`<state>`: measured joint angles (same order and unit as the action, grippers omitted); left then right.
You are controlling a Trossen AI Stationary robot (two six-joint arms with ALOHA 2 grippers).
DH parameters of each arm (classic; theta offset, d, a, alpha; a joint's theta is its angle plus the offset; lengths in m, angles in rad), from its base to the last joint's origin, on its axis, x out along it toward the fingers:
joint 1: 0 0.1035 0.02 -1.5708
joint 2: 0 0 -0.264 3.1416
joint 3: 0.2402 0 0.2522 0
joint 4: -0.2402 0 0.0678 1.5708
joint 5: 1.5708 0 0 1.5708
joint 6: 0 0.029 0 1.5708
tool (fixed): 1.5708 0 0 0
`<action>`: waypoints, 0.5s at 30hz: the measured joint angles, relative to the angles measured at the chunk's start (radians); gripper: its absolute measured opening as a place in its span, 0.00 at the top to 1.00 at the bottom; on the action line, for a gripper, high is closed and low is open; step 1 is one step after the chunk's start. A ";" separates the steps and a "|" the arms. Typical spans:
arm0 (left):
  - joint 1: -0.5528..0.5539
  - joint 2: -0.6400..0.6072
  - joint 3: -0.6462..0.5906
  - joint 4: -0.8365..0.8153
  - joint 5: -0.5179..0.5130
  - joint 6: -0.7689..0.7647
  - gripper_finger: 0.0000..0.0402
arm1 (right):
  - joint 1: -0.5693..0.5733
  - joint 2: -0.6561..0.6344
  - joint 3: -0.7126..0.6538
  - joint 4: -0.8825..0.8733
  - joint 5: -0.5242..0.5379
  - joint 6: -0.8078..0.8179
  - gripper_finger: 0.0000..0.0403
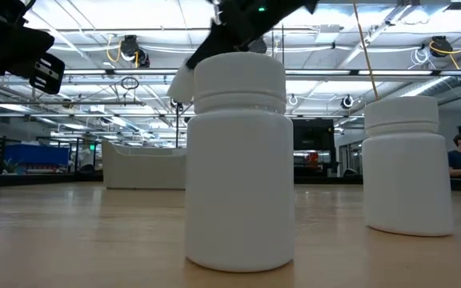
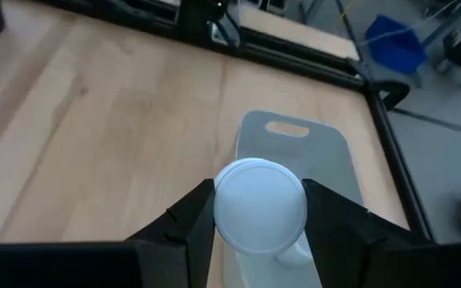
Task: Pick and place pill bottles into a basket
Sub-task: Put the white medicine bottle into the gray basket
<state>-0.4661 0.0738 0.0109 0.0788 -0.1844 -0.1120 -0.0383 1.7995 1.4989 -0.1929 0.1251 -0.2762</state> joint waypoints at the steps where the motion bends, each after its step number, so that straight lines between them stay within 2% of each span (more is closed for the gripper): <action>1: 0.000 0.000 0.000 0.000 0.000 0.000 0.94 | -0.010 0.027 0.042 -0.041 -0.001 -0.001 0.63; 4: 0.000 0.000 0.000 0.000 0.000 0.000 0.94 | -0.046 0.112 0.172 -0.128 -0.010 -0.007 0.62; 6: 0.000 0.000 0.000 0.000 0.000 0.000 0.94 | -0.071 0.163 0.249 -0.189 -0.060 -0.013 0.63; 10: 0.000 0.000 0.000 0.000 0.000 0.000 0.94 | -0.113 0.254 0.382 -0.204 -0.152 -0.051 0.63; 15: 0.000 0.000 0.000 0.000 0.000 0.000 0.94 | -0.155 0.345 0.516 -0.252 -0.201 -0.059 0.62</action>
<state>-0.4663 0.0738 0.0109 0.0787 -0.1841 -0.1120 -0.1928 2.1444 2.0151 -0.4446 -0.0764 -0.3355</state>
